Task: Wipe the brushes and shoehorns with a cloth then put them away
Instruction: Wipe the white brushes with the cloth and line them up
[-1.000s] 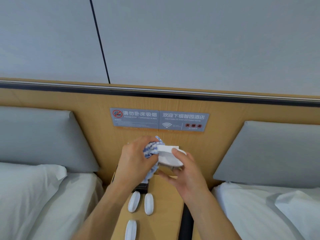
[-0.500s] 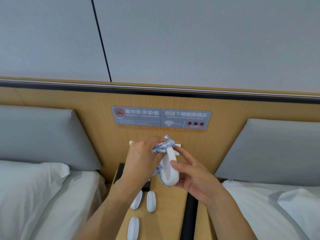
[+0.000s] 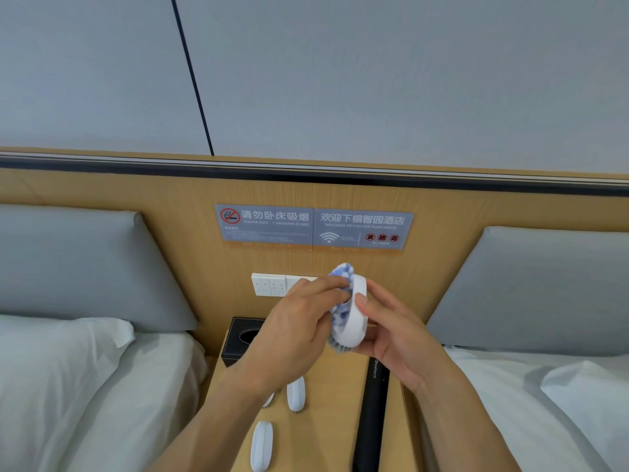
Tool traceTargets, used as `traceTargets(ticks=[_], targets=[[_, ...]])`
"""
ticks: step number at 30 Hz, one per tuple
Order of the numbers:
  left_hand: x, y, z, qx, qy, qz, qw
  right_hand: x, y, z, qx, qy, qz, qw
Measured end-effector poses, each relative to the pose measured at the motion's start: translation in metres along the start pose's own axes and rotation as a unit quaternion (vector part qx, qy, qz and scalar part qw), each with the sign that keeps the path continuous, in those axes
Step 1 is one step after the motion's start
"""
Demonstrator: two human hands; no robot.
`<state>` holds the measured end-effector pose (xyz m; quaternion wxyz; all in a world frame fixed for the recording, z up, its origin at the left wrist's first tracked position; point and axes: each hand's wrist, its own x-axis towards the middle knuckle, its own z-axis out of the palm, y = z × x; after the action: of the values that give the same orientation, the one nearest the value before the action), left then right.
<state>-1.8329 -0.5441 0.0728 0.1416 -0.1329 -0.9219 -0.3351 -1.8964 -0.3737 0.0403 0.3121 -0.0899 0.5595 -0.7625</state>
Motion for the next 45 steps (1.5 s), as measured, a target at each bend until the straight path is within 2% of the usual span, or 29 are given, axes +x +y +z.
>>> traceTargets(ticks=[8,11,16,18,25,30,34,40,45], targets=[[0.003,0.003,-0.013,-0.062,-0.085,0.027,0.994,-0.003,-0.012,-0.014,-0.018,-0.006,0.013,1.000],[0.008,0.000,-0.018,-0.073,-0.077,0.030,0.994,-0.003,-0.013,-0.011,-0.023,-0.015,0.020,0.999],[0.010,0.003,-0.012,0.051,-0.042,0.064,0.996,-0.004,-0.023,-0.007,-0.022,-0.030,0.013,0.999],[0.009,0.005,-0.008,0.055,-0.051,0.061,0.995,-0.003,-0.027,-0.010,-0.014,-0.015,0.006,1.000],[0.004,0.013,-0.009,-0.091,-0.102,0.009,0.991,-0.003,-0.020,-0.009,0.000,0.037,-0.008,0.999],[-0.004,0.010,-0.011,-0.240,-0.127,-0.066,0.960,-0.006,-0.016,-0.009,0.020,0.070,-0.023,0.997],[-0.007,0.010,-0.005,-0.260,-0.088,-0.086,0.958,-0.007,-0.016,-0.007,0.039,0.086,-0.018,0.995],[-0.004,0.018,0.014,-0.165,0.067,-0.099,0.979,-0.010,-0.020,0.006,0.052,0.107,-0.020,0.993],[-0.001,0.019,0.013,-0.168,0.079,-0.108,0.977,-0.015,-0.020,0.011,0.042,0.106,-0.018,0.993]])
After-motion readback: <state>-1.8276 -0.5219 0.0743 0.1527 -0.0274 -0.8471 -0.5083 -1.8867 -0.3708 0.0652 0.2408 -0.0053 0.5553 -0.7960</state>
